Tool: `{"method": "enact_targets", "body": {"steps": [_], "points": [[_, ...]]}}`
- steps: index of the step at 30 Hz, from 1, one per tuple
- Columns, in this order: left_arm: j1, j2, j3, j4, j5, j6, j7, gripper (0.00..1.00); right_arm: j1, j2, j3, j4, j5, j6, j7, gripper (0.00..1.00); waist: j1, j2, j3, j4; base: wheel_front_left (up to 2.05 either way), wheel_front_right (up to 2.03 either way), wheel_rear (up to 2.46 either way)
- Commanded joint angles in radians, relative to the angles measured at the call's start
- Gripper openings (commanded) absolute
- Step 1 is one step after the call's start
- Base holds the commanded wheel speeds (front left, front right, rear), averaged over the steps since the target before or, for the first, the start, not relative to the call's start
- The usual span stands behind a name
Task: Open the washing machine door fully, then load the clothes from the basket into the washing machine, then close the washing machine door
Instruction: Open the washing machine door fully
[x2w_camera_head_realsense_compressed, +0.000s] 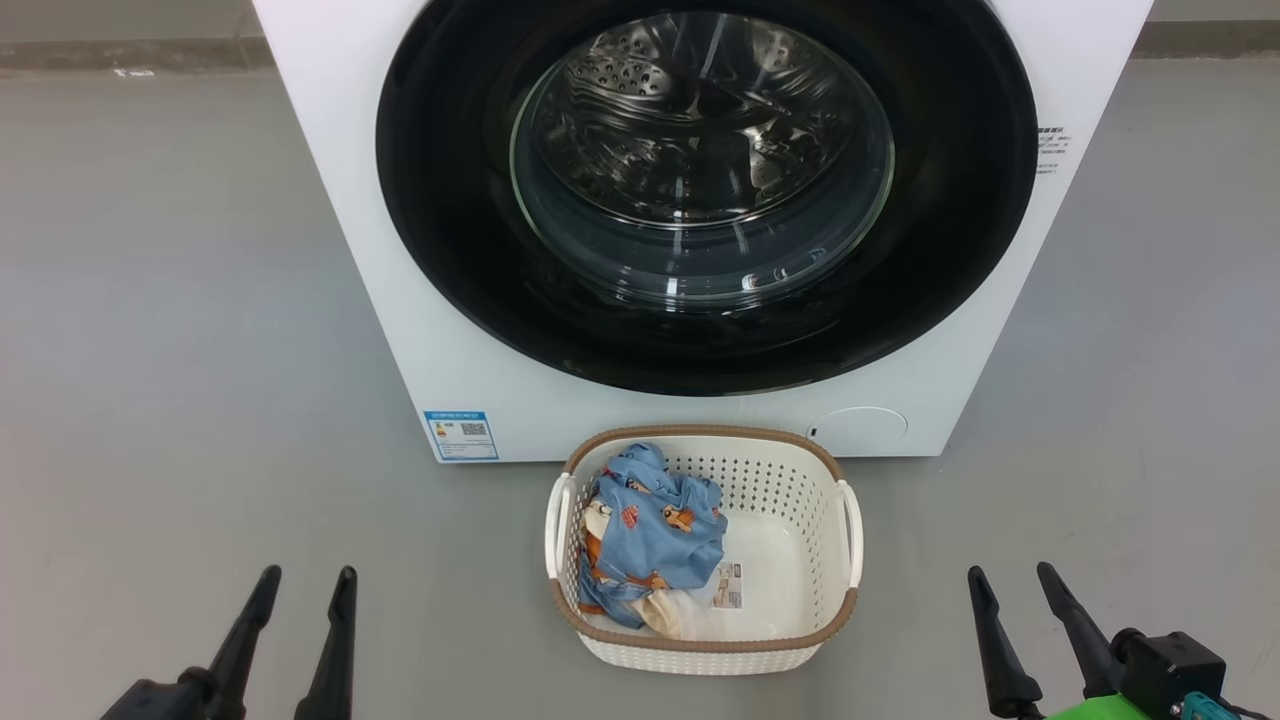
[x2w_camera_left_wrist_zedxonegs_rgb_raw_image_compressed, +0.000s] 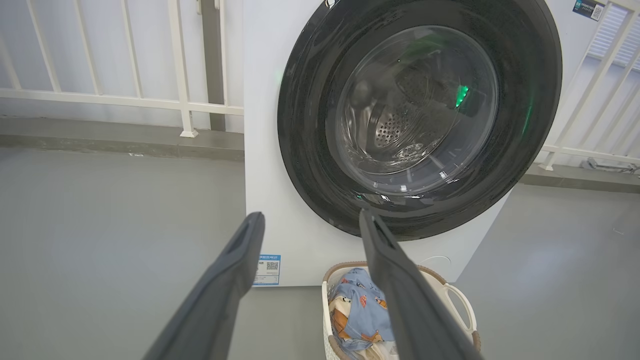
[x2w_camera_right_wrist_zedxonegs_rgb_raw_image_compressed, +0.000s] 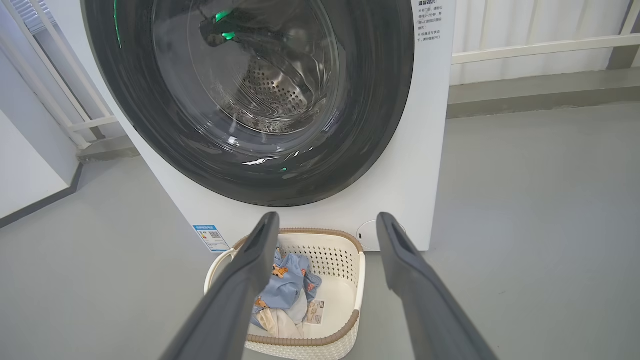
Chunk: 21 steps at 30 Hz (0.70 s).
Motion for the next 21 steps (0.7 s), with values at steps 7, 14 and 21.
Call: {"method": "enact_targets", "body": {"steps": [7, 14, 21], "points": [[-0.022, 0.018, 0.037, -0.021, 0.013, -0.003, -0.009, 1.00, -0.012, -0.005, 0.029, -0.029, -0.005, -0.001, -0.012, 1.00, 0.0000, 0.0000, 0.002, 0.002, 0.64, 0.64, -1.29], [-0.024, 0.021, 0.037, -0.024, 0.011, -0.003, -0.009, 1.00, -0.013, -0.004, 0.029, -0.033, -0.009, -0.001, -0.012, 1.00, 0.0000, 0.0000, 0.003, 0.004, 1.14, 1.14, -2.28], [-0.023, 0.020, 0.039, -0.028, 0.010, -0.003, -0.009, 1.00, -0.014, -0.004, 0.032, -0.032, -0.009, -0.001, -0.012, 1.00, 0.0000, 0.0000, 0.004, 0.006, 1.23, 1.23, -2.46]]}}
